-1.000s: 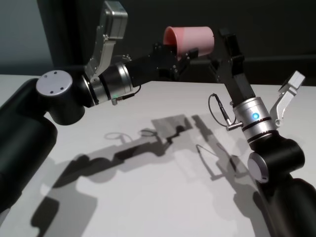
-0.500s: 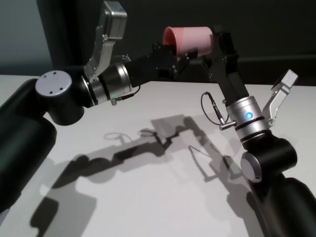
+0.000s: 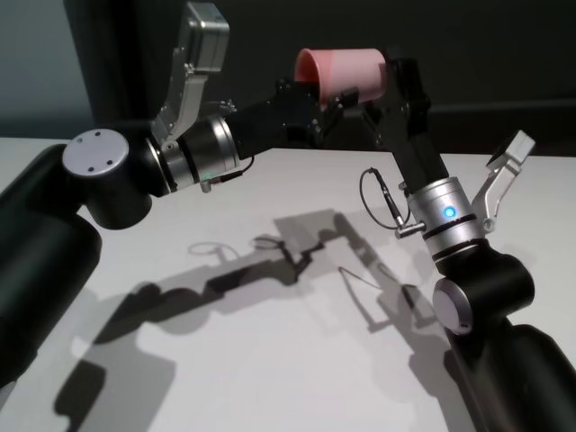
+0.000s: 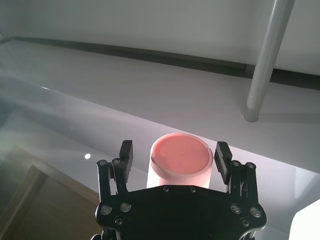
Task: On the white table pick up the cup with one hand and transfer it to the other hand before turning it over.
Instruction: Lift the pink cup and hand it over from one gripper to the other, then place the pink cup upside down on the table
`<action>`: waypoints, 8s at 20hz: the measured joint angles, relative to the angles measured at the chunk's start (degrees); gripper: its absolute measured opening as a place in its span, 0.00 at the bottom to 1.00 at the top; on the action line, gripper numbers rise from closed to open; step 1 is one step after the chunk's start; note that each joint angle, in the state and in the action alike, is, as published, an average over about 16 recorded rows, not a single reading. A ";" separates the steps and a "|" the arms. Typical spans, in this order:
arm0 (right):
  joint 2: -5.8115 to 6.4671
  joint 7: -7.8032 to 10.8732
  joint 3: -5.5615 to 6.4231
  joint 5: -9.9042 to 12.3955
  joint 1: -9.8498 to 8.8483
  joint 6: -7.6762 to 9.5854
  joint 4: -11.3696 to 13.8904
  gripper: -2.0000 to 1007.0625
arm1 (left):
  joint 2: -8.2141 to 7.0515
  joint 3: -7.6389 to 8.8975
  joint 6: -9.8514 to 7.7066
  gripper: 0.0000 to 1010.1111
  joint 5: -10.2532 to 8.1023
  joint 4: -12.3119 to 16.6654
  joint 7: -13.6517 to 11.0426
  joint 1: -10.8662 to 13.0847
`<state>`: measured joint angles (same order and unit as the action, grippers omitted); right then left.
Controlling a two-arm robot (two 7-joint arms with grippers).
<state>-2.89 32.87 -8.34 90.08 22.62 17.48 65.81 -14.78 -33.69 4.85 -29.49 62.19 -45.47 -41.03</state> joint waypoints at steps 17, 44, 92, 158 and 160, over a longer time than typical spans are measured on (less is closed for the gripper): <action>0.06 1.38 -2.07 2.06 0.80 -0.55 -1.86 0.99 | 0.00 0.00 0.00 0.05 0.00 0.00 0.00 0.00; 0.64 0.96 -3.82 2.25 0.82 -2.05 -1.24 0.81 | 0.01 0.00 0.01 0.05 -0.01 0.01 0.00 0.00; 0.56 1.05 -3.66 2.17 0.79 -1.87 -1.28 0.73 | -11.65 5.55 -5.11 0.88 -2.07 20.00 12.65 13.25; 0.56 1.05 -3.66 2.17 0.79 -1.88 -1.28 0.73 | -3.18 21.80 -3.26 0.99 13.34 32.22 45.43 42.42; 0.56 1.05 -3.66 2.17 0.79 -1.88 -1.28 0.73 | -3.18 21.85 -3.19 0.99 13.58 32.09 45.30 42.56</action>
<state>-2.32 33.92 -12.01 92.25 23.41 15.60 64.53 -17.96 -11.84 1.66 -15.91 94.29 -0.17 1.53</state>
